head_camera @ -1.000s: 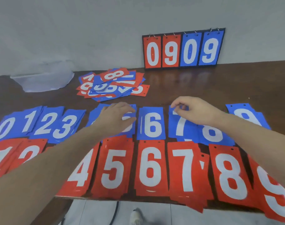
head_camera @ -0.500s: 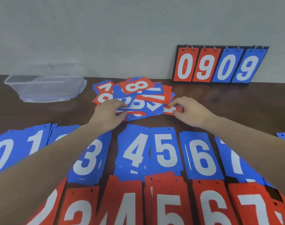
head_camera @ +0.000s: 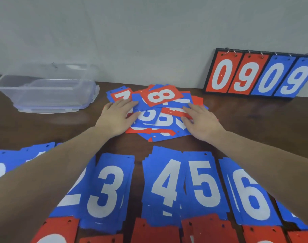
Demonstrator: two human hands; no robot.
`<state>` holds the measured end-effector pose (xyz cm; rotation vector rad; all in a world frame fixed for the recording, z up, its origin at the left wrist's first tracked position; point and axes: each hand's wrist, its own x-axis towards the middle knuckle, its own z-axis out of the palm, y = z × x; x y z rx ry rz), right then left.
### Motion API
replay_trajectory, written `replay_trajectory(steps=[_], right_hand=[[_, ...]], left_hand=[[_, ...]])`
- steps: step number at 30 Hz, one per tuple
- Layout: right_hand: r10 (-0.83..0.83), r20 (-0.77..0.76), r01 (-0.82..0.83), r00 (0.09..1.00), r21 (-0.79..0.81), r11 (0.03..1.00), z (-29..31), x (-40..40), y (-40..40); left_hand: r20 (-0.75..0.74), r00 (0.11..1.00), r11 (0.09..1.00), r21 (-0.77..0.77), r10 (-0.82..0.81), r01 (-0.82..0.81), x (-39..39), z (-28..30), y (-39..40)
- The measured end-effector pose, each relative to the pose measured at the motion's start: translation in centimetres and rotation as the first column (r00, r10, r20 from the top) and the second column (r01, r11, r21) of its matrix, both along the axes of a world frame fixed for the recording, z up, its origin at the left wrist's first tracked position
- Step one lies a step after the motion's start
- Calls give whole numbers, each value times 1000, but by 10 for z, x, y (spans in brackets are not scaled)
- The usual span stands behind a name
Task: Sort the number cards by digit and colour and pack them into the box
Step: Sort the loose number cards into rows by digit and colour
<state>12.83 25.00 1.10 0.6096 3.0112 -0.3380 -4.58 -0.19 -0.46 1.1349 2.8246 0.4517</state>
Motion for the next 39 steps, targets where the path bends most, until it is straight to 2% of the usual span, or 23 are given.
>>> replay_trajectory(steps=[4, 9, 13, 15, 19, 21, 23, 26, 32, 39], right_hand=[[55, -13, -53, 998, 108, 993, -7, 16, 4], [151, 7, -150, 988, 162, 975, -3, 40, 23], [239, -76, -223, 968, 175, 959, -2, 59, 37], [203, -140, -189, 969, 106, 976, -1, 66, 43], [88, -171, -90, 981, -4, 996, -3, 67, 52], [45, -148, -48, 988, -17, 999, -4, 66, 56], [29, -94, -32, 995, -30, 999, -6, 65, 59], [29, -81, -32, 996, -35, 999, -9, 65, 61], [-55, -193, 49, 980, -35, 998, -8, 69, 57], [12, -175, -19, 985, -40, 999, -5, 71, 56]], left_hand=[[-57, 998, 1000, 29, 7, -6, 3, -3, -1], [-123, 992, 997, 70, -21, 30, 1, -8, -1], [-203, 976, 983, 146, -78, 109, 4, -8, 4], [-192, 975, 969, 196, -109, 147, 8, -2, 15], [-106, 988, 955, 263, -114, 139, 16, 10, 46], [-53, 993, 971, 213, -101, 110, 13, 10, 55], [14, 998, 993, 97, -66, 64, 9, 6, 59], [1, 999, 999, 18, -36, 36, 5, -2, 61], [7, 1000, 988, 157, 0, -1, 10, 1, 57], [-11, 998, 963, 261, -63, 64, 17, 8, 53]])
